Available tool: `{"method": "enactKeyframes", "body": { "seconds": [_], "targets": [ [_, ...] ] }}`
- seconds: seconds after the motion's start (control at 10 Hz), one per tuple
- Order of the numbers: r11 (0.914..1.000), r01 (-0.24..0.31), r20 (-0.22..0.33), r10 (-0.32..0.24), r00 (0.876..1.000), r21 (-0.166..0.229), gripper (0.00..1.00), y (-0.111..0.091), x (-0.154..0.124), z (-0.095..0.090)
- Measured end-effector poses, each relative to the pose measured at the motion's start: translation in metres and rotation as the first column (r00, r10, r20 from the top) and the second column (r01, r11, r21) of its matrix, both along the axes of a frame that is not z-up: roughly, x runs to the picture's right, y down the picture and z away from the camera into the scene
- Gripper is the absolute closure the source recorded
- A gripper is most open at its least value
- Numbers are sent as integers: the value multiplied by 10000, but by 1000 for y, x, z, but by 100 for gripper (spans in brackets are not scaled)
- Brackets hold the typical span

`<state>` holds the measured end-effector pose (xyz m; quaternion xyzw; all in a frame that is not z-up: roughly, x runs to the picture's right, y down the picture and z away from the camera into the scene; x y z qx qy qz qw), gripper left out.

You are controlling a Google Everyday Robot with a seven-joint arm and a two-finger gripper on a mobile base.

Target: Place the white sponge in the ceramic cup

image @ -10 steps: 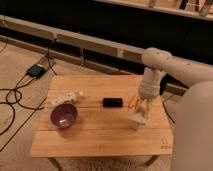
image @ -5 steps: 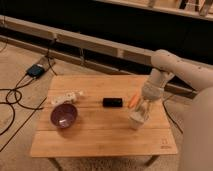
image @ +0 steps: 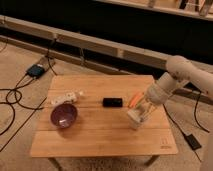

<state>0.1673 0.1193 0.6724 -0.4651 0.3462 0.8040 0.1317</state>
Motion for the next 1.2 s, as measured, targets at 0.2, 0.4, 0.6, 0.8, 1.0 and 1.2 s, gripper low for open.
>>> {"method": "enactKeyframes", "body": {
  "seconds": [0.2,0.4,0.6,0.8,1.0,1.2],
  "targets": [
    [9939,-1014,255,1004,9946,423,100,-5,-4,-1],
    [9809,-1813,649,1769,9821,707,100,-1,-7,-2],
    [9759,-2034,862,1966,9767,793,100,8,-5,-2],
    [9765,-2005,918,1931,9769,791,100,6,-9,-2],
    [9763,-2020,896,1950,9767,778,100,7,-7,-1],
    [9765,-2009,917,1937,9768,776,100,7,-8,-1]
  ]
}}
